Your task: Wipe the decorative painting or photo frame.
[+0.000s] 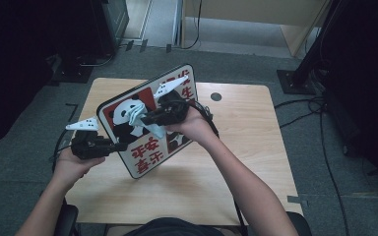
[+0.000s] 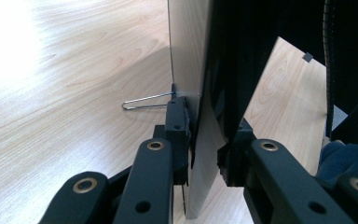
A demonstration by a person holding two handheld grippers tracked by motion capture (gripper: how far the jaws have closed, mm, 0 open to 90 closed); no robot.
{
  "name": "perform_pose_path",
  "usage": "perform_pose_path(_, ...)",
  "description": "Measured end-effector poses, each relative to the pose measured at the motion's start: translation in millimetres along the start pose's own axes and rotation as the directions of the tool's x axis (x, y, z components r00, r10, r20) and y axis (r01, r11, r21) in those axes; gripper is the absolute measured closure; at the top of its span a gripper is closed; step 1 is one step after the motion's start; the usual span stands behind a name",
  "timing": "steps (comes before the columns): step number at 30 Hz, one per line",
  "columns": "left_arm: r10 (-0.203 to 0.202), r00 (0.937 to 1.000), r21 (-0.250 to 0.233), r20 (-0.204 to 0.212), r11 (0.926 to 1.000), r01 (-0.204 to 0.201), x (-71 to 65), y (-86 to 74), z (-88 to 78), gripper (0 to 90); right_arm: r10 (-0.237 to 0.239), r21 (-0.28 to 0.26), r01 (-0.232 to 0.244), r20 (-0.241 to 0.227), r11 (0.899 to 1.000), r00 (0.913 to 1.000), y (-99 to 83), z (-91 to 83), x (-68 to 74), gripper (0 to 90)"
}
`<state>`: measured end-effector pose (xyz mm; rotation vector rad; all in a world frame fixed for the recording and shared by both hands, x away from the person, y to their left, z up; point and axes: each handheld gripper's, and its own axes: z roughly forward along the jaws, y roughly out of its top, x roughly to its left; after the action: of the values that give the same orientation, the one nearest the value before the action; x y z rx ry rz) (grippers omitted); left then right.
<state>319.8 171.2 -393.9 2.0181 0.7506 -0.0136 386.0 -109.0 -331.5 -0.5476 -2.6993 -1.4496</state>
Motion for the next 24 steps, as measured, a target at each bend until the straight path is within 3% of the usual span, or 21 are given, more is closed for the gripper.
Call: perform_pose_path(24,-0.001,1.0,-0.003,0.0,1.0,0.001,0.1,-0.1,0.2,77.0,0.06,0.006,-0.06,-0.02,0.998,0.998,-53.0,21.3,-1.2,80.6)
